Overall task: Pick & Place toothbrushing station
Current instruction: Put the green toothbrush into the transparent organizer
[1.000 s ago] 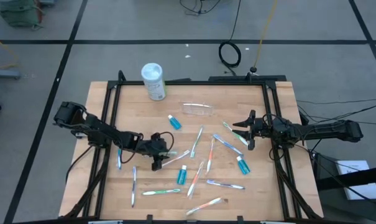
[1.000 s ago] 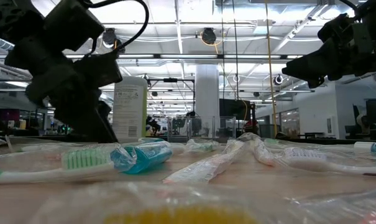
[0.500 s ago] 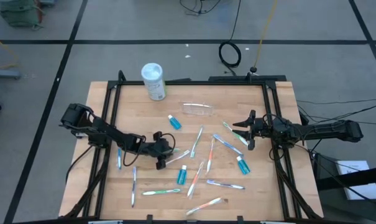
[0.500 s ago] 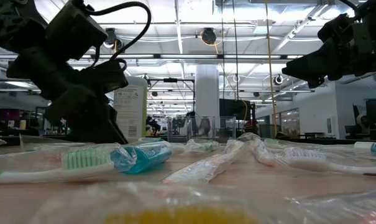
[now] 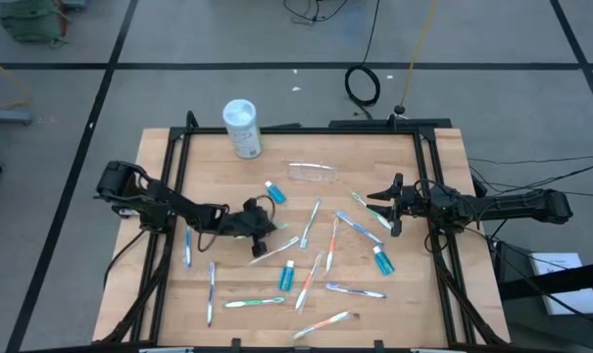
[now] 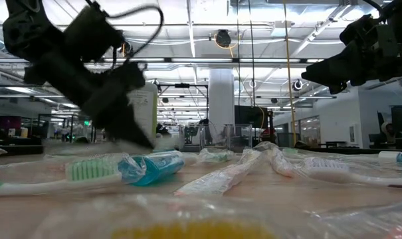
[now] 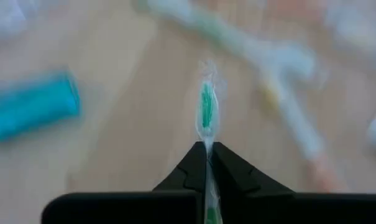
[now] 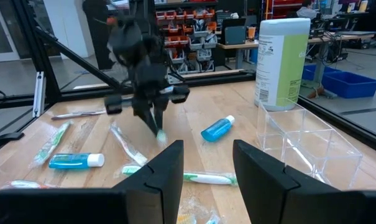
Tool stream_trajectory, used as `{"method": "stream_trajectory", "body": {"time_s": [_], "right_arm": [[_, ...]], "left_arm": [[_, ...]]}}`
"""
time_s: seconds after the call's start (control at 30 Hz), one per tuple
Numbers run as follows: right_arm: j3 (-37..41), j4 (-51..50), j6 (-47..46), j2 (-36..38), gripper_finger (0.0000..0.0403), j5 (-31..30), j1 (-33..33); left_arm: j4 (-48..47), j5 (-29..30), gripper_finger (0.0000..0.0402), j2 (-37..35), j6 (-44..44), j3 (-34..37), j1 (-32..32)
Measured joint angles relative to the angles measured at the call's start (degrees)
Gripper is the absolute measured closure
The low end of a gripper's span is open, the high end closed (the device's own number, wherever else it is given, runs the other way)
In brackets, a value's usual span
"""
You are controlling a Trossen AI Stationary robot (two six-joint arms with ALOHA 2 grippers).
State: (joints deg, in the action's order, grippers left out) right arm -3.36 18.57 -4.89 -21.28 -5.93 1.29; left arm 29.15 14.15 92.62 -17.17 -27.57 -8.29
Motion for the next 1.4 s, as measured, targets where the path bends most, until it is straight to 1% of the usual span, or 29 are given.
{"method": "stream_trajectory", "body": {"time_s": [0.07, 0.13, 0.23, 0.37, 0.47, 0.6, 0.77, 0.83, 0.93, 1.03, 1.13, 1.23, 1.33, 1.4], "right_arm": [[0.01, 0.0, 0.04, -0.02, 0.0273, 0.02, -0.01], [0.02, 0.02, 0.13, -0.04, 0.0273, 0.0, -0.01], [0.01, -0.03, 0.09, -0.04, 0.0273, 0.02, -0.01], [0.02, -0.02, 0.09, -0.04, 0.0273, 0.02, -0.01], [0.01, -0.02, 0.15, -0.09, 0.0273, 0.01, -0.01], [0.01, -0.01, 0.2, -0.09, 0.0273, -0.15, -0.01], [0.02, 0.0, 0.2, -0.17, 0.0273, -0.18, -0.01], [0.02, 0.0, 0.33, -0.19, 0.0273, -0.17, 0.01], [0.0, -0.07, 0.98, -0.23, 0.0273, -0.07, -0.01], [0.02, -0.29, 1.05, -0.31, 0.0273, -0.04, 0.01], [0.01, -0.44, 1.25, -0.3, 0.0273, -0.04, 0.0], [0.01, -0.46, 2.54, -0.33, 0.0273, -0.15, -0.01], [0.02, -0.44, 3.9, -0.35, 0.0273, -0.17, 0.01], [0.02, -0.45, 4.16, -0.35, 0.0273, -0.17, -0.01]], "left_arm": [[5.29, 1.37, 0.0384, -1.26, 0.24, -0.22, 1.07], [8.3, 4.29, 0.0392, -2.98, 0.81, -0.08, 2.36], [17.65, 6.9, 0.0396, -5.51, 0.55, -0.46, 5.16], [30.67, 6.58, 0.038, -6.47, 0.66, -1.19, 9.94], [36.81, 4.61, 0.038, -5.9, 5.0, -3.32, 13.36], [36.74, 1.47, 0.0396, -3.19, 10.12, -8.29, 16.58], [37.11, 0.88, 0.038, 3.23, 17.61, -16.43, 18.81], [36.75, 1.12, 0.038, 6.57, 20.42, -19.56, 19.73], [37.08, 4.67, 0.0394, 11.39, 20.87, -23.75, 20.89], [38.3, 10.13, 0.0392, 16.31, 23.1, -27.41, 22.37], [40.58, 10.82, 0.0384, 20.77, 23.98, -30.22, 23.84], [42.07, 10.83, 0.0389, 24.14, 23.39, -32.49, 24.62], [41.65, 14.08, 0.0396, 26.77, 24.52, -33.69, 25.16], [41.62, 16.65, 0.039, 27.54, 26.79, -33.81, 25.54]]}}
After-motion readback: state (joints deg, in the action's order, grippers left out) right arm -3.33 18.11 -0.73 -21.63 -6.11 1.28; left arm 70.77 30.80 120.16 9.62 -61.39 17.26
